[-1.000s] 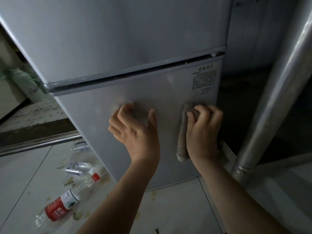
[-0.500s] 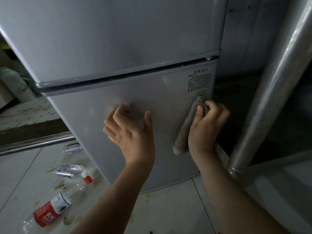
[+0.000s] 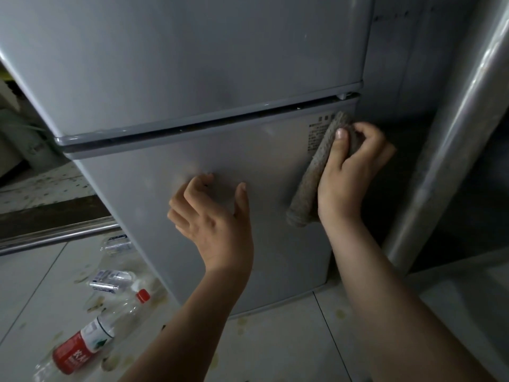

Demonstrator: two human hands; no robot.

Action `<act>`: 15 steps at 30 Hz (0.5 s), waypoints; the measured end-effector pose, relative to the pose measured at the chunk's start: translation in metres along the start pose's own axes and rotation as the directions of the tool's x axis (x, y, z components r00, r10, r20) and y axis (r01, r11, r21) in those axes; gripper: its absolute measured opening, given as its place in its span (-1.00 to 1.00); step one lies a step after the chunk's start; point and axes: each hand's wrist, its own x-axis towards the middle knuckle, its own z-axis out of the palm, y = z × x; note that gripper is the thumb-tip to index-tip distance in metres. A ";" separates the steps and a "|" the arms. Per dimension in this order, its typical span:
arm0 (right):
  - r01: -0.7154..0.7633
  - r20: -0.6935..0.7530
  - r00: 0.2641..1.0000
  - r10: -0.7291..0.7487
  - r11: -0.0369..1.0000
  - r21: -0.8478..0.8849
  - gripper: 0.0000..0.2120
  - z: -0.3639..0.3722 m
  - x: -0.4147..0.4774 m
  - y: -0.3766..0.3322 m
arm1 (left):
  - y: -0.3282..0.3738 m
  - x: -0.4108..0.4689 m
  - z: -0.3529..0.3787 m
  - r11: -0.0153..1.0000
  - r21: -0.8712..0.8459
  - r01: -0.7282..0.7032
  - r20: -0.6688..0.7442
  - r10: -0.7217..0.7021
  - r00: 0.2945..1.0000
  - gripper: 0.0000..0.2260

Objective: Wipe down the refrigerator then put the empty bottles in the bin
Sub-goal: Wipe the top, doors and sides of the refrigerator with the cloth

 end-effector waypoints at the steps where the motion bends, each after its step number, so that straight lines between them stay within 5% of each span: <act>1: -0.005 0.005 1.000 0.006 1.000 -0.012 -0.71 -0.001 -0.006 0.002 | 0.000 0.000 0.000 1.000 0.003 0.001 0.000 -0.001 1.000 -0.59; 12: -0.228 0.140 0.958 0.249 0.962 -0.151 -0.73 -0.026 -0.053 0.021 | 0.005 0.003 -0.014 0.997 -0.064 0.033 0.103 -0.027 0.994 -0.61; 15: -0.134 0.173 0.972 0.158 0.981 -0.138 -0.77 -0.025 -0.064 0.007 | -0.003 0.006 -0.030 0.990 -0.140 -0.007 0.191 0.034 0.981 -0.56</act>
